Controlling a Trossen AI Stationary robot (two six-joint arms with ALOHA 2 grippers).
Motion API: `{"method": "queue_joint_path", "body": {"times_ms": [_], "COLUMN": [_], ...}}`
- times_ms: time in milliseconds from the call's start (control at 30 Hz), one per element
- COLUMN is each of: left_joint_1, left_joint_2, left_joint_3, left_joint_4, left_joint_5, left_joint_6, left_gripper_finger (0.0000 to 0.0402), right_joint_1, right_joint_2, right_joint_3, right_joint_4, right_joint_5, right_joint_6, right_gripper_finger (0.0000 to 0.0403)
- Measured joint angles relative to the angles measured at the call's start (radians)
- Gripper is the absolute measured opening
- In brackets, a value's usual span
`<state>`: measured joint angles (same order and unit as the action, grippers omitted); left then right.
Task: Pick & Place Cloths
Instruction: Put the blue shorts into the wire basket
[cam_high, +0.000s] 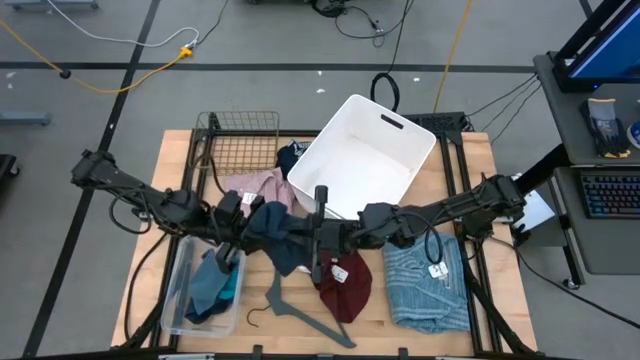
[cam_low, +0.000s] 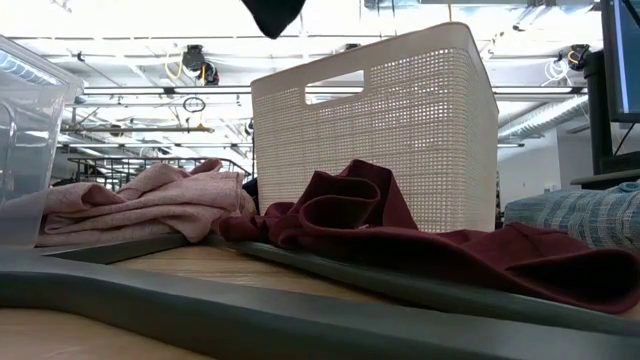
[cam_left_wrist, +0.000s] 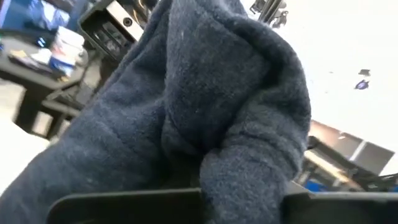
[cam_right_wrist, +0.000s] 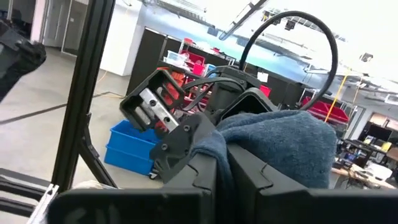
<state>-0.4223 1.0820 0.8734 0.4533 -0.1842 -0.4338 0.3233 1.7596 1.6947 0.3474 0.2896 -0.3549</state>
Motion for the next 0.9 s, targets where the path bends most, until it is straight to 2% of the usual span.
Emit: {"method": "queue_joint_path", "body": {"times_ms": [133,400,533,667,900], "left_joint_1": [-0.013,-0.032,-0.031,-0.031,-0.031], "left_joint_2": [-0.041,-0.177,-0.252,-0.327,-0.427], "left_joint_3": [0.0,0.002,0.002,0.002,0.002], "left_joint_4": [-0.057,-0.184,-0.244,-0.241,-0.243], "left_joint_5": [0.012,0.015,-0.032,-0.092,-0.296], "left_joint_6": [-0.111,-0.4,-0.515,-0.505,-0.335], "left_gripper_finger": [0.0019,0.0019,0.0019,0.0019,0.0019], "right_joint_1": [0.021,0.095,0.145,0.192,0.277], "right_joint_2": [-0.02,-0.084,-0.112,-0.137,-0.193], "right_joint_3": [-0.001,0.0,0.0,0.0,-0.001], "right_joint_4": [-0.033,-0.259,-0.332,-0.401,-0.474], "right_joint_5": [0.027,0.03,0.133,0.246,0.4], "right_joint_6": [0.027,0.029,0.029,0.028,0.029], "right_gripper_finger": [0.0048,0.0111,0.0131,0.0136,0.0126]}}
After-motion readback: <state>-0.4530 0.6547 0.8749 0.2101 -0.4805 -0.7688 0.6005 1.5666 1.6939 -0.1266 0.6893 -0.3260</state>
